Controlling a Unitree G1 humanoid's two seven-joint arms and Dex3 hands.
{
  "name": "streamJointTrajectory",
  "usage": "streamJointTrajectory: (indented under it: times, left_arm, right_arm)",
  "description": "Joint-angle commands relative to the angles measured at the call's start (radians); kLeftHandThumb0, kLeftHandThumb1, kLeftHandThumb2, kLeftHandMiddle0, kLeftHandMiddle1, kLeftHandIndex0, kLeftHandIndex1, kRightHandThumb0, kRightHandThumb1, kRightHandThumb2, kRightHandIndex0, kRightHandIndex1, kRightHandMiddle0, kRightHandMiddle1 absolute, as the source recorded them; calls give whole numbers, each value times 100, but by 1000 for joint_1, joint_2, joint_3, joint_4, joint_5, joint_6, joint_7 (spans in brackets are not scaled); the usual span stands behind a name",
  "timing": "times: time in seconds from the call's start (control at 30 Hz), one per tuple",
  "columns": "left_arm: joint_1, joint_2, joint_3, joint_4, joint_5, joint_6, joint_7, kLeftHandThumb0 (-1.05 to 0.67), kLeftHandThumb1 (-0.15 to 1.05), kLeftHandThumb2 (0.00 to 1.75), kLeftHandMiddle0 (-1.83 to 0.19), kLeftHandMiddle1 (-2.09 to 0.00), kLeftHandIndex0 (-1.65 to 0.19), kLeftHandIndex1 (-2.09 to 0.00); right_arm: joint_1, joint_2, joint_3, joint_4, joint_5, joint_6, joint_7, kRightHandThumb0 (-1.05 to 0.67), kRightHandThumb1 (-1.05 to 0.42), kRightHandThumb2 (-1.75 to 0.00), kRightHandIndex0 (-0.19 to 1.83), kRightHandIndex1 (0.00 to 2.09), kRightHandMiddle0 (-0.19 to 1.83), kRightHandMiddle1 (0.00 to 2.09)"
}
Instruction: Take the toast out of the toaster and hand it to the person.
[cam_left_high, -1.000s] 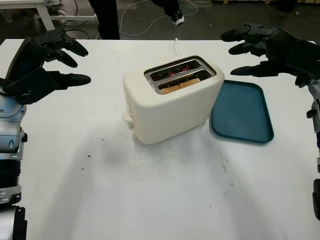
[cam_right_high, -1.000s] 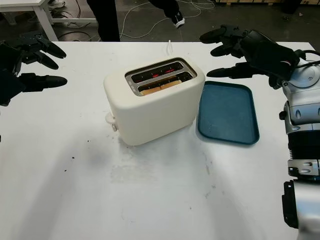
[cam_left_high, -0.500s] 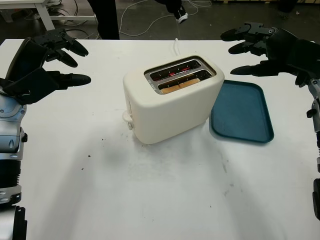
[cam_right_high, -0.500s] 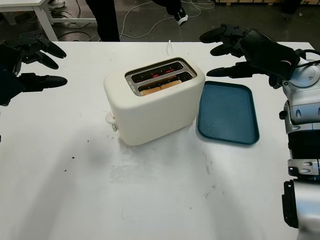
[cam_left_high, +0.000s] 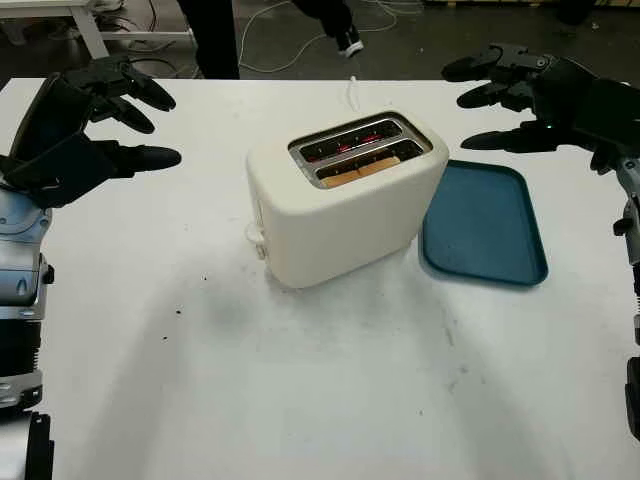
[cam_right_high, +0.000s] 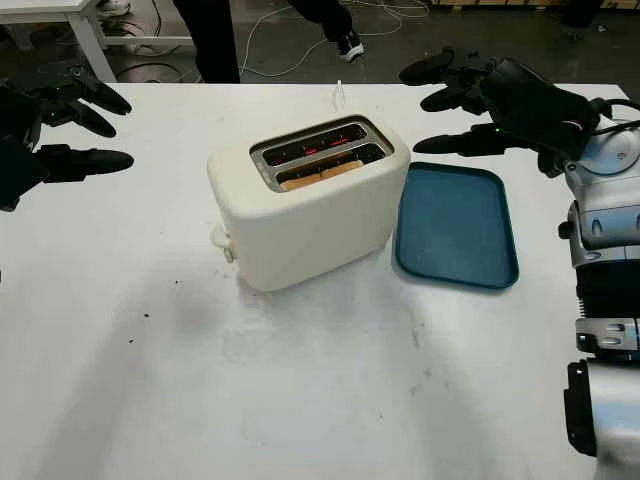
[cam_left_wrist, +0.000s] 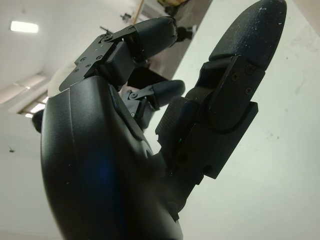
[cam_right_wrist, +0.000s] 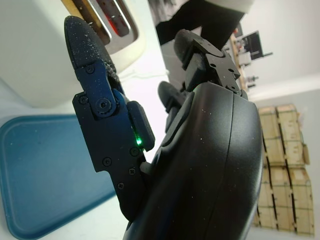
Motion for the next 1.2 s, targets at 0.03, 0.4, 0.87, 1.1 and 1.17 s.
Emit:
streamJointTrajectory:
  times: [0.03, 0.4, 0.87, 1.1, 1.17]
  left_arm:
    - [4, -3, 6, -12, -8, 8, 4, -105, 72, 0, -46, -127, -50, -110]
    - [5, -4, 5, -15, -8, 11, 4, -105, 72, 1, -45, -127, -50, -110]
    - [5, -8, 9, -17, -16, 19, 2, -105, 71, 0, -45, -126, -50, -109]
    - [0, -3, 5, 4, -6, -15, 4, -105, 72, 0, -48, -125, -51, -109]
    - [1, -4, 6, -4, -10, -1, 2, -105, 71, 0, -48, -125, -51, -109]
  right_arm:
    - [-6, 6, -3, -8, 8, 0, -1, -76, -79, 0, 0, 82, 10, 58]
    - [-3, 4, -5, -14, 9, 3, -1, -76, -79, 0, 0, 83, 10, 59]
    - [-7, 9, -6, -1, 16, 3, 4, -76, -78, 0, 0, 83, 9, 60]
    - [-9, 5, -1, 7, 9, -15, 5, -77, -79, 0, 0, 82, 9, 61]
    - [-10, 6, -2, 2, 11, -2, 5, -77, -79, 0, 0, 82, 8, 61]
